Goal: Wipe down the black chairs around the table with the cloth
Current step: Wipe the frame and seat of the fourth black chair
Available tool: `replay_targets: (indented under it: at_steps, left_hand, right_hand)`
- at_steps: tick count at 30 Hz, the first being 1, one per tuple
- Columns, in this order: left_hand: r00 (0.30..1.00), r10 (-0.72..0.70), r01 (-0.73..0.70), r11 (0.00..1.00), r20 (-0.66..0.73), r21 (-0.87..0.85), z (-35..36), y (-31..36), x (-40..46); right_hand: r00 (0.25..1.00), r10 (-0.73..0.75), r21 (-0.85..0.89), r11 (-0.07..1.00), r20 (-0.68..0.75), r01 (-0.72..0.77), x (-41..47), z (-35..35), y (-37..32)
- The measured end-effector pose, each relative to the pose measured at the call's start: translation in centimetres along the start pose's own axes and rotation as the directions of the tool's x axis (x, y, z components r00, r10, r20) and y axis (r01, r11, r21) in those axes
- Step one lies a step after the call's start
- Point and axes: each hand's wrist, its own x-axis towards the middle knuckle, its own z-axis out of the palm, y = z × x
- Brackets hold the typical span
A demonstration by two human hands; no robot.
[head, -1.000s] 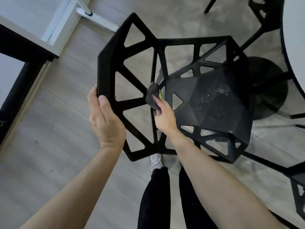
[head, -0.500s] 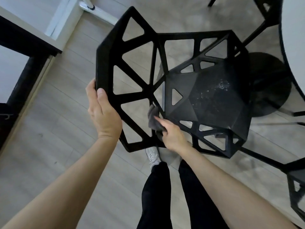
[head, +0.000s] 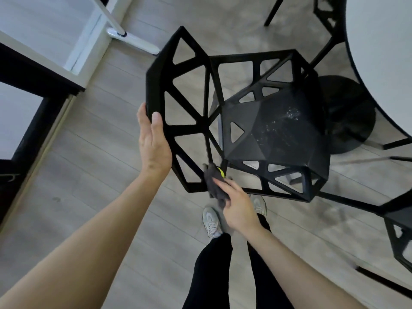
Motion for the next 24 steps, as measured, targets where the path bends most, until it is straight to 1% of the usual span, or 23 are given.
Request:
replay_targets:
  at_steps: [1, 2, 5, 6, 7, 9, 11, 13, 15, 16, 18, 20, 21, 22, 24]
  left_hand:
    - [1.0, 0.001, 0.0, 1.0, 0.012, -0.004, -0.1, 0.1, 0.0]
    - [1.0, 0.0, 0.0, 1.0, 0.025, -0.007, -0.1, 0.1, 0.1]
    - [0.999, -0.021, 0.022, 1.0, 0.048, -0.015, -0.4, -0.4, 0.5]
    - [0.998, -0.017, 0.018, 1.0, 0.062, -0.008, -0.5, -0.5, 0.6]
    - [0.996, -0.016, 0.015, 1.0, 0.082, 0.007, -0.7, -0.5, 0.6]
    - [0.992, -0.014, 0.01, 0.999, 0.123, 0.033, -0.8, -0.6, 0.7]
    - [0.986, -0.018, 0.008, 0.998, 0.168, 0.06, -1.0, -0.5, 0.9]
    - [0.978, -0.043, 0.028, 0.997, 0.204, 0.076, -1.3, -0.4, 1.1]
    - [0.971, -0.086, 0.071, 0.995, 0.222, 0.073, -1.9, -0.2, 0.8]
    - [0.968, -0.103, 0.088, 0.993, 0.227, 0.072, -2.2, 0.1, 0.2]
    - [0.956, -0.155, 0.123, 0.983, 0.25, 0.139, -2.5, -0.4, -2.3]
    - [0.918, -0.232, 0.14, 0.948, 0.321, 0.285, -1.5, -2.1, -5.9]
    - [0.907, -0.266, 0.151, 0.93, 0.328, 0.336, -0.7, -2.8, -7.6]
    - [0.904, -0.299, 0.187, 0.919, 0.306, 0.346, 0.2, -3.4, -8.7]
    - [0.883, -0.388, 0.304, 0.901, 0.263, 0.309, 1.4, -3.8, -9.7]
  right_hand:
    - [0.999, 0.019, 0.027, 0.999, -0.028, -0.019, -0.1, 0.2, -0.4]
    - [0.998, -0.01, 0.068, 0.998, -0.056, 0.014, -0.1, 0.5, -1.8]
    - [0.974, -0.199, 0.197, 0.956, -0.111, 0.218, -0.6, 1.8, -6.3]
    - [0.966, -0.234, 0.197, 0.947, -0.113, 0.253, -0.9, 2.0, -6.4]
    - [0.968, -0.228, 0.169, 0.955, -0.102, 0.243, -1.2, 2.0, -5.5]
    - [0.99, -0.125, 0.042, 0.991, -0.07, 0.128, -1.1, 1.4, -2.7]
    - [0.998, -0.013, -0.072, 0.997, -0.054, 0.009, 0.1, 1.0, -0.8]
    - [0.996, 0.074, -0.12, 0.99, -0.051, -0.08, 2.0, 0.7, 1.1]
    - [0.982, 0.175, -0.169, 0.968, -0.071, -0.184, 2.0, 0.1, 3.7]
    - [0.97, 0.223, -0.165, 0.958, -0.094, -0.236, 1.4, -0.5, 4.5]
    - [0.943, 0.295, -0.057, 0.95, -0.156, -0.307, -0.4, -1.9, 5.3]
    - [0.896, 0.38, 0.096, 0.925, -0.229, -0.368, -1.7, -3.2, 4.9]
    - [0.871, 0.416, 0.171, 0.908, -0.261, -0.382, -2.0, -3.7, 5.0]
    - [0.853, 0.441, 0.223, 0.894, -0.28, -0.389, -2.2, -4.2, 4.9]
    - [0.834, 0.462, 0.252, 0.883, -0.303, -0.397, -2.7, -4.7, 5.1]
